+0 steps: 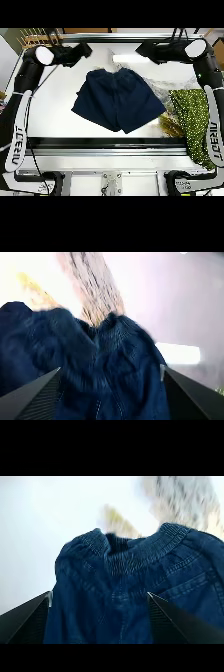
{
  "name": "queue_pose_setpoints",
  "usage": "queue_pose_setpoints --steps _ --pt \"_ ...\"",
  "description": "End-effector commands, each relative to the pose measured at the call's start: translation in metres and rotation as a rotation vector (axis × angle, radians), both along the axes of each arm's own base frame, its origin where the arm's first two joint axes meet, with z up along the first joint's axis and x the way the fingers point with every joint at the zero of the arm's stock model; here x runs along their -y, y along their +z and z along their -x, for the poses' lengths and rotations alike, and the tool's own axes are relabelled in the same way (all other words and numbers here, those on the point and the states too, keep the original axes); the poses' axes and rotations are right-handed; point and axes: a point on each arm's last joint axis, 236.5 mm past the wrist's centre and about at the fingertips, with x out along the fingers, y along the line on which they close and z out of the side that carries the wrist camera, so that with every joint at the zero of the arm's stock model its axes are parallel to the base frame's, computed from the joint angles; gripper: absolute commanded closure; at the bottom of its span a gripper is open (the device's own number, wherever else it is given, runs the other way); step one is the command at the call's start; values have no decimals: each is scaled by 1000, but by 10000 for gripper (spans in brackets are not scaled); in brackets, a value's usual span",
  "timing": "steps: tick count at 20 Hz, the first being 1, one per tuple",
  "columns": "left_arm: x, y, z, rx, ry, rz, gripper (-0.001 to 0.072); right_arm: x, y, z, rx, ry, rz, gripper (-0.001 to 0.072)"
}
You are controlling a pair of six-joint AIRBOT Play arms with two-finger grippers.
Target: Fold the clothes and pants, and hang the long-sleeved shirts on hangers.
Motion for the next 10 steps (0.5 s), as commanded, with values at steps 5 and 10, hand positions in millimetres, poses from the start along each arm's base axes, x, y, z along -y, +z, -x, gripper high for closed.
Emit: queue_pose_setpoints --steps 5,10 --pt "-159 -117 78 -484 27 -237 19 93 -2 55 -68 20 233 65" --pt "-174 -228 139 -681 86 -211 19 103 -125 152 -466 -35 224 65"
